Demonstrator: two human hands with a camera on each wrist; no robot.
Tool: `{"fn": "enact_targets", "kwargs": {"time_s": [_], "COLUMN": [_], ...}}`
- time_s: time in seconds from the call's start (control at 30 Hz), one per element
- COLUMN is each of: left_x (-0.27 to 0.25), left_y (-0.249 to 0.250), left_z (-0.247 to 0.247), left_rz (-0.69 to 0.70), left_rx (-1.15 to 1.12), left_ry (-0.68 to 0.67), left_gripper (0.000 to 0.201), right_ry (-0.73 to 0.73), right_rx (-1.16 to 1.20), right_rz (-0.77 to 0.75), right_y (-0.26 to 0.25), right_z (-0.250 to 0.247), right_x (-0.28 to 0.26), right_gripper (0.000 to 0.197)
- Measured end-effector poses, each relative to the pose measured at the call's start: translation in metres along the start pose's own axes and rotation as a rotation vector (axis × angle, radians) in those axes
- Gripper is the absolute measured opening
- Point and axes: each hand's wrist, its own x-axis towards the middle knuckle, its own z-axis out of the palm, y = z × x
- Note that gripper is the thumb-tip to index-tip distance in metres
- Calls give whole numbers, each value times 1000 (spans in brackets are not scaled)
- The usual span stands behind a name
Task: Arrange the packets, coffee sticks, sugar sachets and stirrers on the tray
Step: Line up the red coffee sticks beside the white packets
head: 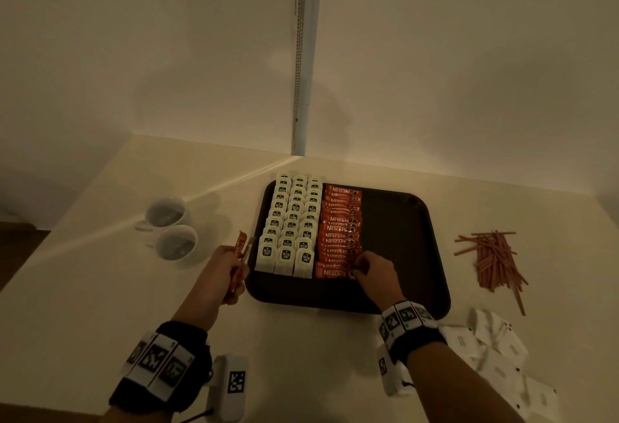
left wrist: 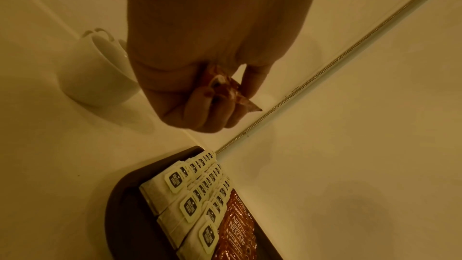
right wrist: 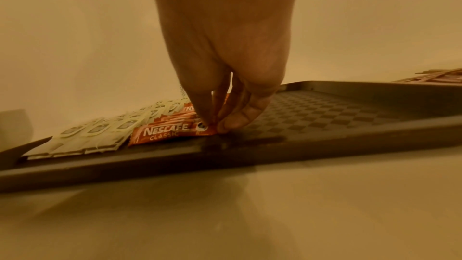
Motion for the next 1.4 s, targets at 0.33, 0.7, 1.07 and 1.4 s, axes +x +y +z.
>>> {"fn": "enact_targets", "kwargs": {"time_s": [0.33, 0.7, 1.07, 1.4], "left_x": [-1, 13, 13, 20], "left_y": [2, 30, 42, 46], "left_z": [8, 31, 35, 42], "left_rz": [113, 415, 140, 410], "left_rx": [36, 284, -361, -44], "left_ry": [-107, -84, -240, -63], "left_gripper": [13, 20, 18, 32], "right_ry": [-8, -305, -132, -51], "right_rx": [-44, 743, 687, 528], "right_rz": [82, -247, -618, -645], "right_y": [-1, -110, -105, -114], "right_z": [-3, -50, -58, -55], "right_x": [0, -31, -32, -34], "right_gripper": [16, 20, 21, 34]}}
